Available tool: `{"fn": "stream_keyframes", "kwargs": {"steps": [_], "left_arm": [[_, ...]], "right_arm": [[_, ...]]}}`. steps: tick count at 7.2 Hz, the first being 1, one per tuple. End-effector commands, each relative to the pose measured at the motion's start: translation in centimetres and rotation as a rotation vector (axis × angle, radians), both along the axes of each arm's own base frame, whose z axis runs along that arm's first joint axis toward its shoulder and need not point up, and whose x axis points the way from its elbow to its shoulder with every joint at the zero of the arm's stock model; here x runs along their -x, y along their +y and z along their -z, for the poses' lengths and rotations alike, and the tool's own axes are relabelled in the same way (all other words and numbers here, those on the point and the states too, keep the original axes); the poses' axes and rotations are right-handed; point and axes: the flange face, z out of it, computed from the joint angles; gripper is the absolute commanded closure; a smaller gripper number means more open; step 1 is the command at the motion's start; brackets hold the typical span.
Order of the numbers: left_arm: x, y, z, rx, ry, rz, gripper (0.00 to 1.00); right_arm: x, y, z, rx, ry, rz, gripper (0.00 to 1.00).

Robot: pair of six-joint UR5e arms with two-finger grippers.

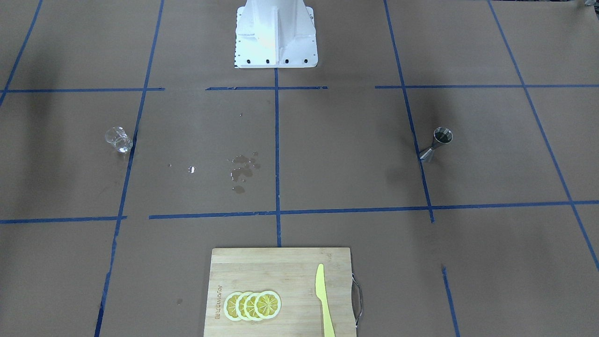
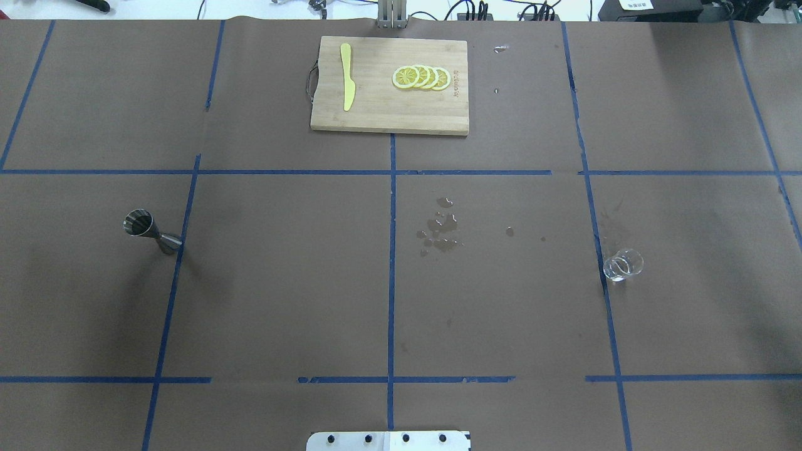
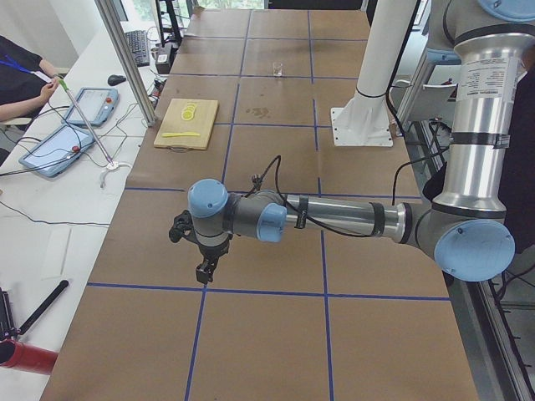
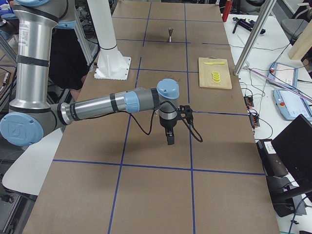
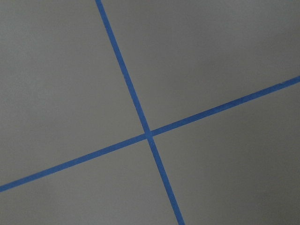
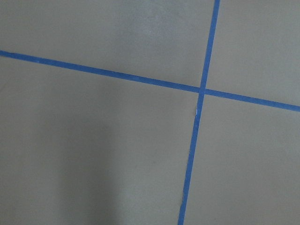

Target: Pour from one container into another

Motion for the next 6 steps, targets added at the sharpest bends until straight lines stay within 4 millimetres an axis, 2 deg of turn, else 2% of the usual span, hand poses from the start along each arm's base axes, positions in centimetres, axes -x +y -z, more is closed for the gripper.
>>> {"fn": "stream_keyframes", "kwargs": {"steps": [1,2,3,4,6], "left_arm": [[0.1,0.9,-1.8,0.068,0.003,0.033,0.00],[0.0,0.9,-2.1,0.079,0.006,0.035,0.00],[0.0,0.9,-2.2,0.091,0.006,0.044,0.00],[0.1,2.2,-3.1,0.107,0.005,0.046,0.00],[0.1,2.3,-3.3,0.109,0.003,0.045,0.00]], "right_arm": [[-2.3,0.3,-1.9,0.096,-0.181,-0.068,0.00],[-2.8,0.1,-3.5,0.135,-0.223,-0.082,0.00],[-2.9,0.1,-3.8,0.137,-0.221,-0.083,0.00],[-3.0,0.1,-4.0,0.133,-0.212,-0.081,0.00],[-3.3,-0.3,-7.3,0.129,-0.161,-0.090,0.00]]}}
